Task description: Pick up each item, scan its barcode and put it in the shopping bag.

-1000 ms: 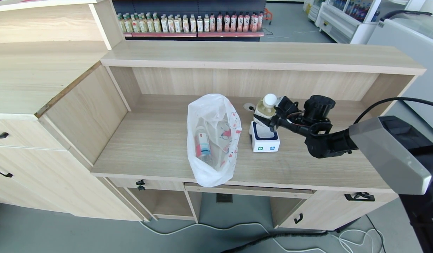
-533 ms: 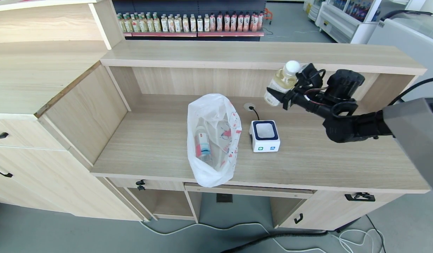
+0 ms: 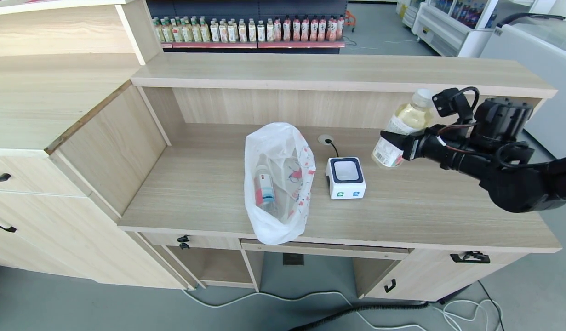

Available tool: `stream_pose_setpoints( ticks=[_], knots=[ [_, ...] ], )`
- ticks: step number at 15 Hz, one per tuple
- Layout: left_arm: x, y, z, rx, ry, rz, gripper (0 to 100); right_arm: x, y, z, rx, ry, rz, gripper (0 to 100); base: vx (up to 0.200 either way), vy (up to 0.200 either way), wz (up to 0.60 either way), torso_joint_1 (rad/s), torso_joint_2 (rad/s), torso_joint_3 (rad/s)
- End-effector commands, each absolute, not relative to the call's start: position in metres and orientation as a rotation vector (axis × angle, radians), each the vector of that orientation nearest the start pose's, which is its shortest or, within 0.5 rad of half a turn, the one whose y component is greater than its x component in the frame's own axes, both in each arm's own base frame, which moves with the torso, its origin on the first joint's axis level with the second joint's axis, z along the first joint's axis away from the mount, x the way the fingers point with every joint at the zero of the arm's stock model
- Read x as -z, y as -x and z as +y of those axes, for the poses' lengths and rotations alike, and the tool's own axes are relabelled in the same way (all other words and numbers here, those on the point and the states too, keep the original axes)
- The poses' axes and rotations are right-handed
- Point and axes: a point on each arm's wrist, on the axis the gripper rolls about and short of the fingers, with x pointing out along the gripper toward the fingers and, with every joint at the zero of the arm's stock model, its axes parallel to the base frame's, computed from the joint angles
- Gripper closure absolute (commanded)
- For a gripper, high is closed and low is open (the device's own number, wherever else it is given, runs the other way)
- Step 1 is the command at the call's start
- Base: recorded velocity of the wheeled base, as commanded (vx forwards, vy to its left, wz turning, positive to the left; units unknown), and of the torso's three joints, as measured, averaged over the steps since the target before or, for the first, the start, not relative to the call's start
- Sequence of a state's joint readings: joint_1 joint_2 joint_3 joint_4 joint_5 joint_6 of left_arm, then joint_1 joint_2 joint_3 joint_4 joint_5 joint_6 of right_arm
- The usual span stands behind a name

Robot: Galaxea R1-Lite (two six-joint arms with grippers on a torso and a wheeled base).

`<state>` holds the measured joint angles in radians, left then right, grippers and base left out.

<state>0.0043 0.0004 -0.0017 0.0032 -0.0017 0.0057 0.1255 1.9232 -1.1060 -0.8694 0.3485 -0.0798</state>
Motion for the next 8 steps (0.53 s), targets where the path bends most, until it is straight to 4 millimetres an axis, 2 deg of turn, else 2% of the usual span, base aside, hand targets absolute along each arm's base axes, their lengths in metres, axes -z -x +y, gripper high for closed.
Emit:
stream_pose_setpoints(
  ticks=[1, 4, 8],
  knots=[
    [-0.0756, 0.0229, -0.0001, -0.003, -0.006, 0.002, 0, -0.2292, -0.3529, 0.0457, -0.451, 0.077, -0.103, 100, 0.0, 0.2, 0.0, 0.002, 0.0, 0.007],
    [-0.0756, 0.0229, -0.0001, -0.003, -0.008, 0.002, 0, -0.2359, -0.347, 0.0419, -0.444, 0.058, -0.089, 100, 0.0, 0.2, 0.0, -0.002, 0.0, 0.004],
    [-0.0756, 0.0229, -0.0001, -0.003, -0.008, 0.002, 0, -0.2355, -0.3455, 0.0418, -0.446, 0.055, -0.063, 100, 0.0, 0.2, 0.0, 0.01, 0.0, -0.001]
  ],
)
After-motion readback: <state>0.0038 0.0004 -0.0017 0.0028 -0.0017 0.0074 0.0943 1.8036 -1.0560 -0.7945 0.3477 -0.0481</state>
